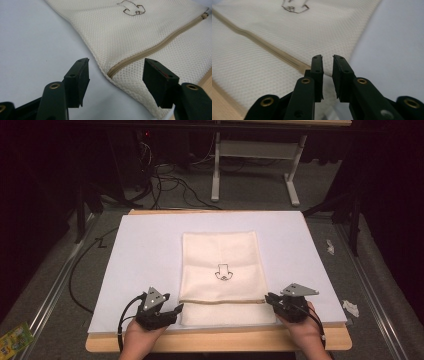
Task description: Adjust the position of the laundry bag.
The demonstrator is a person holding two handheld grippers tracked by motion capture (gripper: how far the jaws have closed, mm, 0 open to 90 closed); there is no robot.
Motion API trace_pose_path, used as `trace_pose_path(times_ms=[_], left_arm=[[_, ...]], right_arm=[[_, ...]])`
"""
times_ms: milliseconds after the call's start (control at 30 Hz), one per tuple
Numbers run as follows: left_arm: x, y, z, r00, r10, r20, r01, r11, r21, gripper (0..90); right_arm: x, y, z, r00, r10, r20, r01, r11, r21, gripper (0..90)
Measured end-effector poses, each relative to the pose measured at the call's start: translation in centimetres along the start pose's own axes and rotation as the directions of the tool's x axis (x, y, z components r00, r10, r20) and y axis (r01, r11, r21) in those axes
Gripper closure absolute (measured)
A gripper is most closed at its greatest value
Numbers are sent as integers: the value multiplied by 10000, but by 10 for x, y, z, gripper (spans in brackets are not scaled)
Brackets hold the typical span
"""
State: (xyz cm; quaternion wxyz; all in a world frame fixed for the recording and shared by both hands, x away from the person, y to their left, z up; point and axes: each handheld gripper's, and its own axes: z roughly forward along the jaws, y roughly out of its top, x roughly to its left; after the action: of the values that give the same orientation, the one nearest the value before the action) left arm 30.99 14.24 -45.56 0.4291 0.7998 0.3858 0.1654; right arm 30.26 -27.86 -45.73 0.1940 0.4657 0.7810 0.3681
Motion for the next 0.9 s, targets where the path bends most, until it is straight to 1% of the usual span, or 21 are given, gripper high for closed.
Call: trace_pose_path(times_ms=[33, 133, 167, 200, 233, 267, 300, 333, 367, 400, 433, 467, 533, 600, 633, 700, 767, 833, 867, 900], left_arm=[[0, 0, 0, 10000, 28, -28, -28, 10000, -34, 381], [1, 0, 0, 10000, 0, 60, 0, 10000, -32, 383], [1, 0, 0, 10000, -56, 62, 56, 9999, -100, 383], [1, 0, 1, 10000, -62, 66, 62, 9999, -127, 391], [1, 0, 1, 10000, -17, 42, 18, 9999, -150, 391], [1, 1, 1, 10000, 61, -57, -62, 9996, -271, 394], [1, 1, 1, 10000, 61, -57, -62, 9996, -271, 400], [1, 1, 1, 9999, 109, -100, -114, 9989, -461, 404], [1, 1, 1, 9999, 109, -100, -114, 9989, -461, 404], [0, 1, 2, 10000, 13, -45, -16, 9978, -660, 404], [0, 1, 2, 10000, 13, -45, -16, 9978, -660, 405], [0, 2, 3, 9999, -21, 166, 34, 9968, -799, 410], [0, 3, 7, 9990, -77, 444, 114, 9964, -844, 410], [-1, 5, 11, 9982, -85, 591, 136, 9961, -871, 402], [-1, 5, 11, 9982, -85, 591, 136, 9961, -871, 396], [-6, 9, 15, 9974, 21, 723, 49, 9953, -972, 395], [-10, 12, 18, 9964, 34, 842, 46, 9955, -943, 394], [-12, 14, 19, 9958, 108, 909, -24, 9958, -918, 387], [-15, 16, 20, 9954, 208, 931, -123, 9958, -902, 383], [-22, 21, 23, 9943, 449, 970, -363, 9955, -880, 379]], right_arm=[[-5, -2, 0, 9997, 226, 69, -227, 9997, 32, 767], [-16, -6, 1, 9972, 711, 245, -712, 9974, 60, 691], [-16, -6, 1, 9972, 711, 245, -712, 9974, 60, 691], [-20, -8, 2, 9955, 936, 117, -937, 9956, 91, 684], [-20, -8, 2, 9955, 936, 117, -937, 9956, 91, 684], [-22, -9, 3, 9955, 945, -16, -945, 9954, 153, 694], [-21, -9, 4, 9950, 1000, -65, -999, 9949, 159, 694], [-21, -9, 4, 9946, 1038, -80, -1036, 9945, 168, 692], [-21, -9, 4, 9946, 1038, -80, -1036, 9945, 168, 692], [-21, -9, 5, 9933, 1148, -121, -1144, 9929, 317, 681], [-21, -9, 5, 9933, 1148, -121, -1144, 9929, 317, 681], [-20, -10, 7, 9930, 1170, -174, -1161, 9923, 425, 667], [-21, -9, 7, 9924, 1198, -273, -1182, 9915, 552, 672], [-21, -9, 8, 9929, 1128, -377, -1102, 9918, 650, 687], [-21, -10, 8, 9929, 1110, -435, -1075, 9913, 755, 691], [-19, -11, 9, 9915, 1174, -562, -1113, 9886, 1010, 700], [-18, -13, 9, 9917, 1182, -501, -1131, 9890, 949, 702], [-18, -12, 9, 9911, 1231, -502, -1178, 9883, 969, 704], [-18, -12, 9, 9911, 1216, -534, -1159, 9883, 994, 712], [-18, -12, 10, 9918, 1145, -560, -1085, 9890, 1005, 715]])
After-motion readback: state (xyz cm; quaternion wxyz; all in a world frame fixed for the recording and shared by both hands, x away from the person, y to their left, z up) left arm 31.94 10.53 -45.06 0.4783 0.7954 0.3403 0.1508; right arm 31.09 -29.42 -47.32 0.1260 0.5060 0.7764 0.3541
